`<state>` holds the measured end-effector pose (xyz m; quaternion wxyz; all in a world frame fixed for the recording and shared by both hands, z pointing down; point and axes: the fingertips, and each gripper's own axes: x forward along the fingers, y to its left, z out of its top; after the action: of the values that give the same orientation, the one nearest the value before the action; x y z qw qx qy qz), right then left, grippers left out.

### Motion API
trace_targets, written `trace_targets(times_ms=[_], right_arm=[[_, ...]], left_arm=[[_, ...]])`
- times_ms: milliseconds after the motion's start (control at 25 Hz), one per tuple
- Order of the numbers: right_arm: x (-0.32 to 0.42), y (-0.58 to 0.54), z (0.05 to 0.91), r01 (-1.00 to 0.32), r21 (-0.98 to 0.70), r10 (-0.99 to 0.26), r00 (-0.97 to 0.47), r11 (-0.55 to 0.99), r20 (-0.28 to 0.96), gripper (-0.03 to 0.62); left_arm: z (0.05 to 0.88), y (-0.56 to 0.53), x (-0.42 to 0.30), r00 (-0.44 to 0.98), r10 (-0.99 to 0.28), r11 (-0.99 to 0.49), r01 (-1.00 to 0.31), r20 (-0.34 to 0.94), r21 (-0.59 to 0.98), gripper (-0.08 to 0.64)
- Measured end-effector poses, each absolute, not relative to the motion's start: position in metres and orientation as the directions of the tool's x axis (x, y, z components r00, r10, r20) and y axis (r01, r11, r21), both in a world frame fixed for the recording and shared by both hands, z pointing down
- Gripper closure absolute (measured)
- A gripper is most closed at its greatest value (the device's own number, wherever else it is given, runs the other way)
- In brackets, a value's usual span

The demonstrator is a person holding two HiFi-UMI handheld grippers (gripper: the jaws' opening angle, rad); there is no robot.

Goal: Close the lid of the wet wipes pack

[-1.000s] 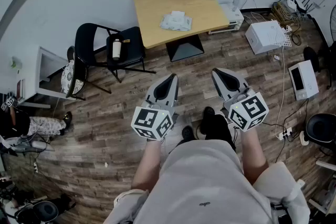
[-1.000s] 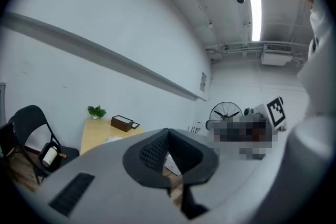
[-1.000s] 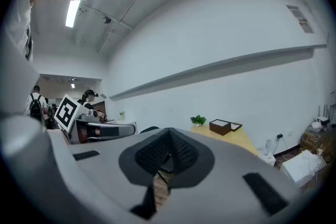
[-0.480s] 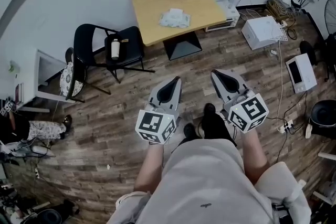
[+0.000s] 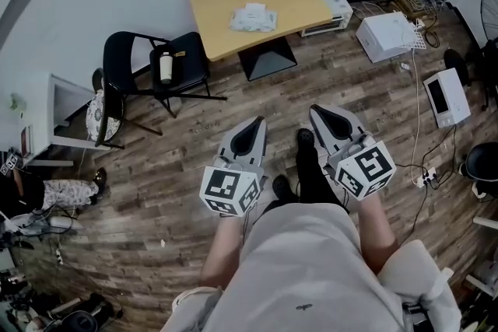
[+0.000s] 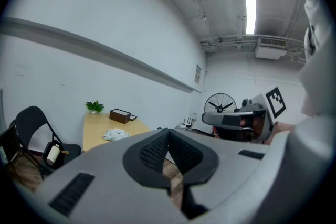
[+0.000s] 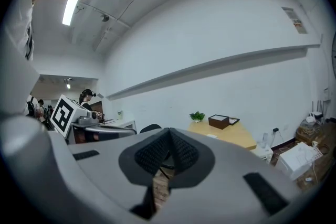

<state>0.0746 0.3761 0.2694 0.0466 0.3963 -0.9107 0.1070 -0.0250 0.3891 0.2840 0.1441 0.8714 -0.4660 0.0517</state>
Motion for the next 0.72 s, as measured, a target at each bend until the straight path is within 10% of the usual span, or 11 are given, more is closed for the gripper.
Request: trace_targets(times_ms=[720], right_arm=[[0.077, 0.266, 0.265, -0.671, -0.166, -0.656, -0.741, 0.723, 0.141, 0.495]], left_arm=[[0.283, 0.292, -0.017, 0.536, -0.812, -0.505, -0.844, 0.233, 0.180, 0.512]])
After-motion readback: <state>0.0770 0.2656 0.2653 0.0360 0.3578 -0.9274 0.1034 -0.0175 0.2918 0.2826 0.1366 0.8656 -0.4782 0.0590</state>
